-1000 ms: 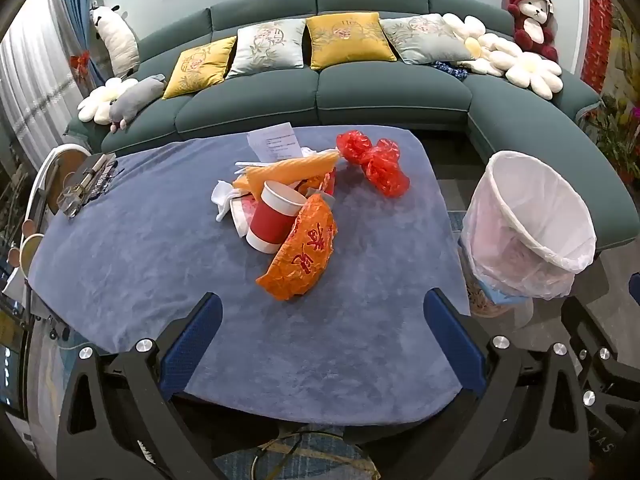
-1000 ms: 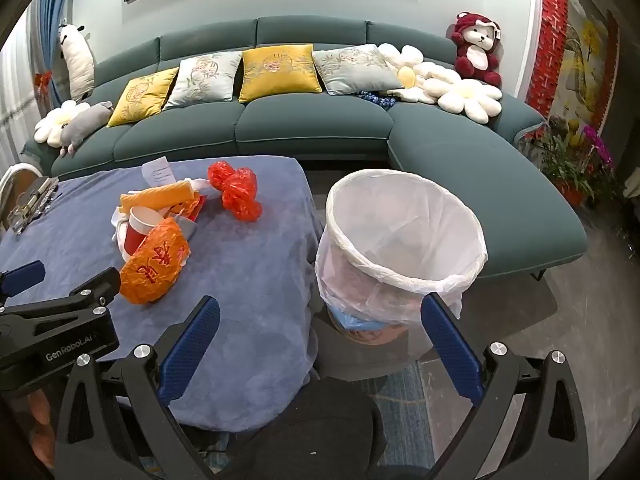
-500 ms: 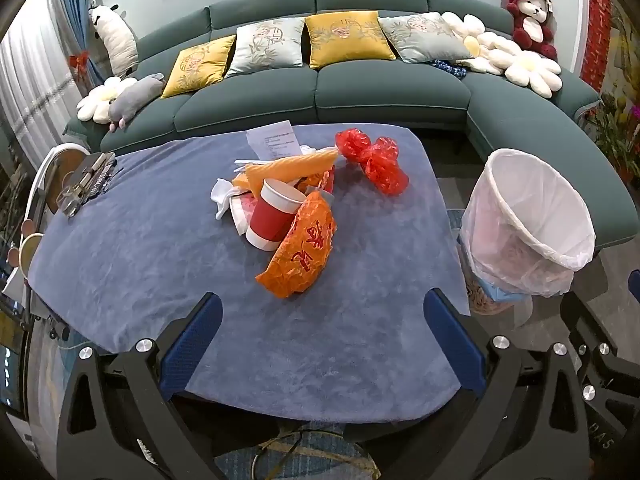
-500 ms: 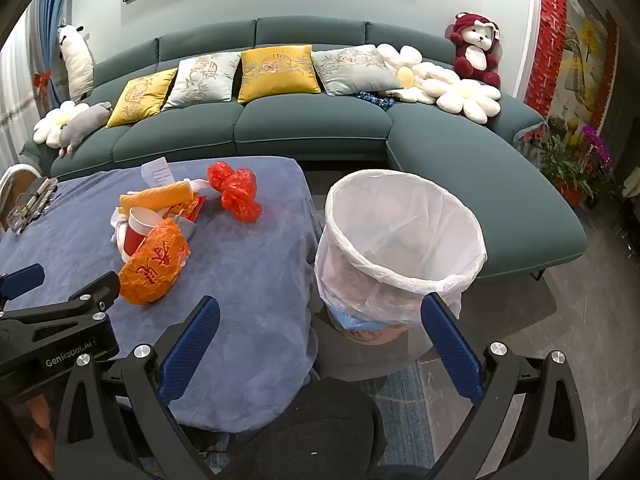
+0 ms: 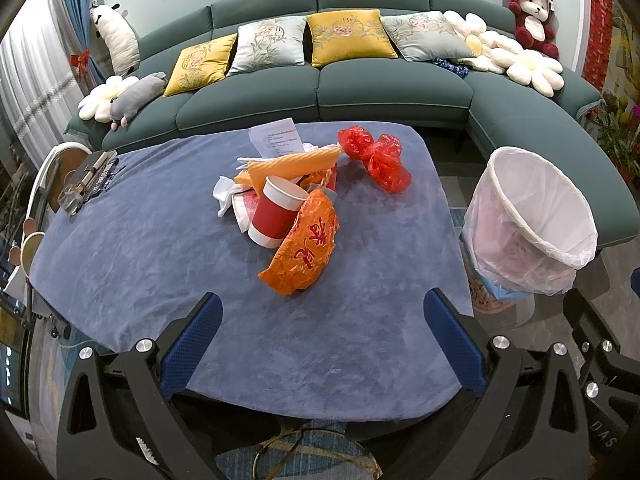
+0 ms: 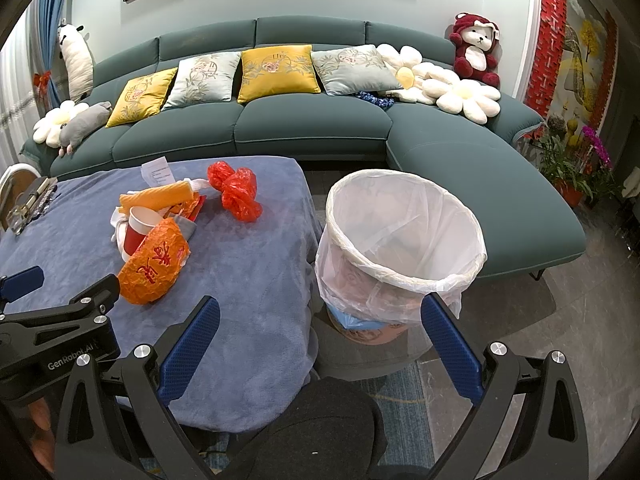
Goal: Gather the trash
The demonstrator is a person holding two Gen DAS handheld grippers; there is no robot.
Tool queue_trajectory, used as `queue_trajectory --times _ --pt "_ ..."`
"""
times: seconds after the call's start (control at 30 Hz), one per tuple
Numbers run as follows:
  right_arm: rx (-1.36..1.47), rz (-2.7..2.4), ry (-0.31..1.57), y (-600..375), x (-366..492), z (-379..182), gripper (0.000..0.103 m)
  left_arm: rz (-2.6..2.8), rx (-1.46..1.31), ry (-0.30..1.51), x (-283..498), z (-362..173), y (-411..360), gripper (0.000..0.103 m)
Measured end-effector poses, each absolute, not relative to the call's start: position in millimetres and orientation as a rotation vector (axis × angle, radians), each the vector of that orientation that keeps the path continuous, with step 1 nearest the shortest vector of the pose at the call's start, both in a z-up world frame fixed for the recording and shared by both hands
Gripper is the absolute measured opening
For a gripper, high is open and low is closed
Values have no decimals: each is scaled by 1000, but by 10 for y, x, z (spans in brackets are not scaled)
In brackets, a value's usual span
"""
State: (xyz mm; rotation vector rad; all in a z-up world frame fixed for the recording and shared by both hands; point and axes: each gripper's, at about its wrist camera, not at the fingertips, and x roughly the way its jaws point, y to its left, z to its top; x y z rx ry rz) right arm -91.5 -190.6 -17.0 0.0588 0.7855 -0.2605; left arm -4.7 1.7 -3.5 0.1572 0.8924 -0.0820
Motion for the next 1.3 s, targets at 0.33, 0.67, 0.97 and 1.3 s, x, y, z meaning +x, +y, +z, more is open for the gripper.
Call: queue_trajectory --times 0.33,0.67,0.97,1.3 --pt "57 -262 784 -1902 -915 -167 96 -73 156 896 -38 -34 29 96" --pt "58 -261 784 -1900 -915 -174 96 -62 150 905 -24 -30 33 96" --pt "57 -262 785 -1903 -916 -182 96 -64 150 904 -22 -30 39 96" --pt "58 -261 782 -1908 -918 -191 96 -69 149 905 -26 -24 47 96"
